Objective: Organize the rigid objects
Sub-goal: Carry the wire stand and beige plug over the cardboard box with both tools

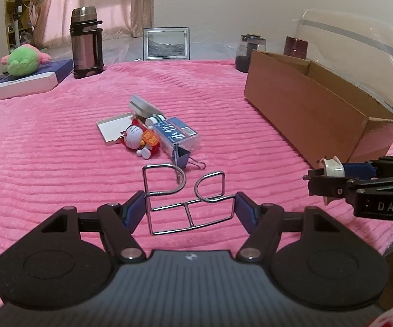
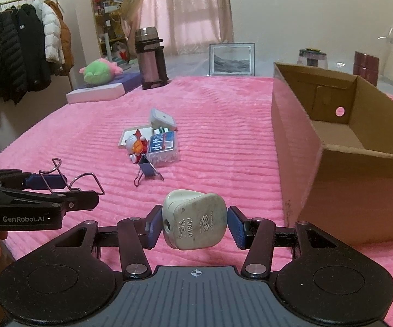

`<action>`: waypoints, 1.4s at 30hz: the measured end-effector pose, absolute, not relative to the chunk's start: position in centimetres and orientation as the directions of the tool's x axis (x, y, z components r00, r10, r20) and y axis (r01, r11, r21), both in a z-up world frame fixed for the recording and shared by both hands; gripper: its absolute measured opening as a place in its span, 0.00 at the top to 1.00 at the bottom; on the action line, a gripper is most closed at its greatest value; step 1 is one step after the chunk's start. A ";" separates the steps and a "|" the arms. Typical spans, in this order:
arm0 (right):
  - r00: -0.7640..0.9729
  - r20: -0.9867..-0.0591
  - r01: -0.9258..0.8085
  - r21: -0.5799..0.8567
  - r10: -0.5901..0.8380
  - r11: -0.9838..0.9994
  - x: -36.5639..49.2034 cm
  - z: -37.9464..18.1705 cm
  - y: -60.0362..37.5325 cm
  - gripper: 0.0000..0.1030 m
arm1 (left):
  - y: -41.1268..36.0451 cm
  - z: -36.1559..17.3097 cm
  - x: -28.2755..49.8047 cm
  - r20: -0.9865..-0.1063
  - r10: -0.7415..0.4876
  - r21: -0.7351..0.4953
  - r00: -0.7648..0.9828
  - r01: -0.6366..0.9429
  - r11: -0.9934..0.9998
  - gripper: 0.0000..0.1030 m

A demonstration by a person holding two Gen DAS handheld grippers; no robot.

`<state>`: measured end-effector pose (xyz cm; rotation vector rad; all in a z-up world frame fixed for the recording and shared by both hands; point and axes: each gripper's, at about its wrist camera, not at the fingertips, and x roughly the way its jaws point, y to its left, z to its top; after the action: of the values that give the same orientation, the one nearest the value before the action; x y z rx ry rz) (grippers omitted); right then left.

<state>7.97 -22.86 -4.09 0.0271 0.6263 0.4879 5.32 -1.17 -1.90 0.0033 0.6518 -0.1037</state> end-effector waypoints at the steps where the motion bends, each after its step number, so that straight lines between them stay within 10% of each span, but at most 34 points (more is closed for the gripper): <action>1: 0.703 -0.555 -0.427 0.170 0.445 0.888 7.9 -4.0 -23.0 0.54 | -1.3 -1.8 5.3 -0.605 -0.098 -0.028 0.790 0.102 0.994 0.36; 30: 0.845 -0.453 -0.262 0.115 0.285 0.958 7.2 4.7 -38.5 0.54 | -15.0 7.8 12.0 -0.506 -0.496 -0.046 0.706 0.552 0.832 0.36; 42: 0.796 -0.521 -0.376 -0.030 0.307 0.926 17.1 6.4 -42.3 0.53 | -23.1 8.9 21.8 -0.627 -0.509 0.127 0.590 0.722 0.680 0.36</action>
<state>17.05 -42.26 6.44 -0.1349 0.5359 0.3678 21.80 -23.12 8.90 0.3927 0.5932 -0.7377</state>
